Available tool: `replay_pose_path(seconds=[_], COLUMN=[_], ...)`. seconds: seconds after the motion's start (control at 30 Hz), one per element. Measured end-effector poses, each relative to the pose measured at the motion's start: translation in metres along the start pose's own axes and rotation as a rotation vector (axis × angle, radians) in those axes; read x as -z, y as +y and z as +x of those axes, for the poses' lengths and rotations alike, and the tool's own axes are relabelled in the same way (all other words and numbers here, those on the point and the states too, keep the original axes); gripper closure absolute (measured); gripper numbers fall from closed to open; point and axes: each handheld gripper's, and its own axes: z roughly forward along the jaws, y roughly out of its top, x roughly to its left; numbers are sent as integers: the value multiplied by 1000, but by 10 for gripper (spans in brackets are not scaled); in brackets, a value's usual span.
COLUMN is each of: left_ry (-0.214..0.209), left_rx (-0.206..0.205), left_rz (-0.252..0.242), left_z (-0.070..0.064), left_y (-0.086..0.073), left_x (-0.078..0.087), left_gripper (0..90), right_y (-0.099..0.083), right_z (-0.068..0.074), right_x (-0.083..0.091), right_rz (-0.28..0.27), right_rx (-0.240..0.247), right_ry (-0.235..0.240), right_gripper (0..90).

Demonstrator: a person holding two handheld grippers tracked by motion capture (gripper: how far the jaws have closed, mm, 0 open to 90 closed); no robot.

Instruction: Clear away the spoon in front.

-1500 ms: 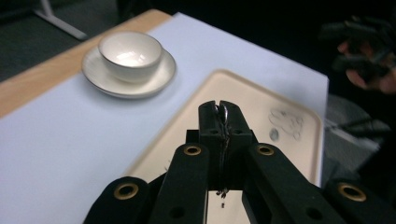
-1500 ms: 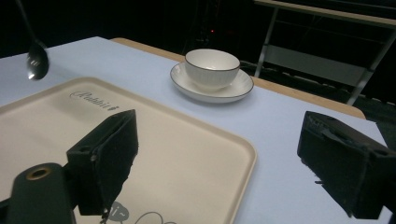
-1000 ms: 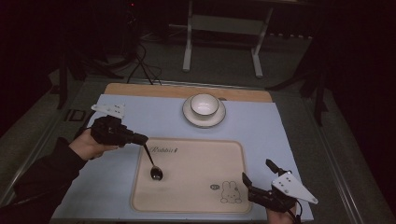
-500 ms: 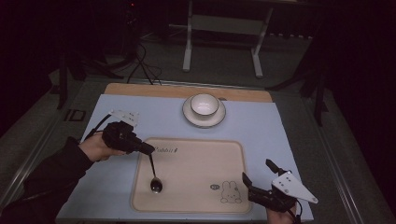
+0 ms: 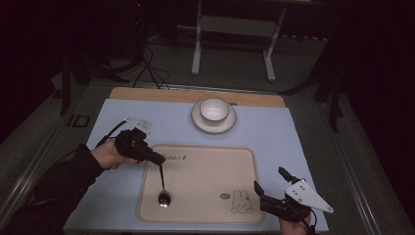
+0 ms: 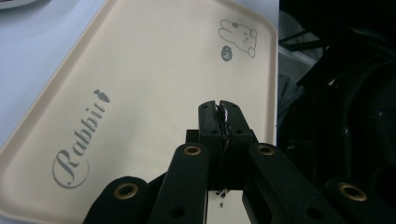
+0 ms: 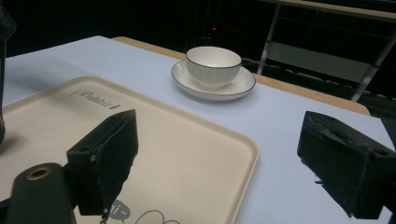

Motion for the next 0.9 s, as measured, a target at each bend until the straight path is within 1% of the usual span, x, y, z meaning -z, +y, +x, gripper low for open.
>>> replay_pose_path(seconds=[0.1, 0.17, 0.2, 0.23, 0.3, 0.33, 0.37, 0.43, 0.47, 0.5, 0.53, 0.57, 0.6, 0.63, 0.67, 0.7, 0.73, 0.77, 0.83, 0.9], left_ry=[-2, 12, 29, 29, 37, 51, 45, 64, 64, 79, 83, 76, 88, 84, 84, 91, 89, 89, 94, 108], left_rx=[-5, -15, -21, -21, -10, -11, -3, -9, -9, -5, -2, 0, -1, 6, 6, 5, 11, 7, 12, 8], left_rz=[-14, -30, -45, -45, -62, -82, -89, -101, -101, -122, -132, -142, -153, -159, -159, -170, -172, -175, -187, -203], left_z=[2, 4, 5, 5, 9, 10, 12, 14, 14, 17, 18, 20, 21, 22, 22, 24, 25, 27, 29, 32], left_y=[-1, -2, -3, -3, -5, -6, -7, -9, -9, -11, -12, -13, -14, -15, -15, -17, -17, -18, -20, -22], left_x=[-2, -4, -4, -4, -5, -6, -7, -9, -9, -11, -12, -12, -13, -14, -14, -16, -18, -19, -21, -24], left_gripper=[894, 882, 870, 840, 823, 823, 812, 813, 812, 812, 812, 813, 813, 813, 813, 813, 813, 814, 813, 813], right_y=[0, 0, 0, 0, 0, 0, 0, 0, 0, 0, 0, 0, 0, 0, 0, 0, 0, 0, 0, 0], right_z=[0, 0, 0, 0, 0, 0, 0, 0, 0, 0, 0, 0, 0, 0, 0, 0, 0, 0, 0, 0], right_x=[0, -1, -1, -1, 0, 0, 0, 0, 0, 0, 0, 0, -1, -1, -1, -1, -1, -1, -1, -1], right_rz=[1, 1, 3, 3, 1, 1, 2, 3, 3, 3, 3, 3, 3, 4, 4, 4, 4, 4, 4, 5], right_rx=[1, 0, 0, 0, 1, 1, 1, -2, -2, -3, -1, 0, 0, -1, -1, -1, 0, 1, 1, 0], right_ry=[2, 3, 3, 3, 3, 3, 3, 4, 4, 4, 4, 5, 6, 6, 6, 7, 7, 6, 7, 8], right_gripper=[123, 123, 123, 123, 123, 123, 123, 123, 123, 123, 123, 123, 123, 123, 123, 123, 123, 123, 123, 123])
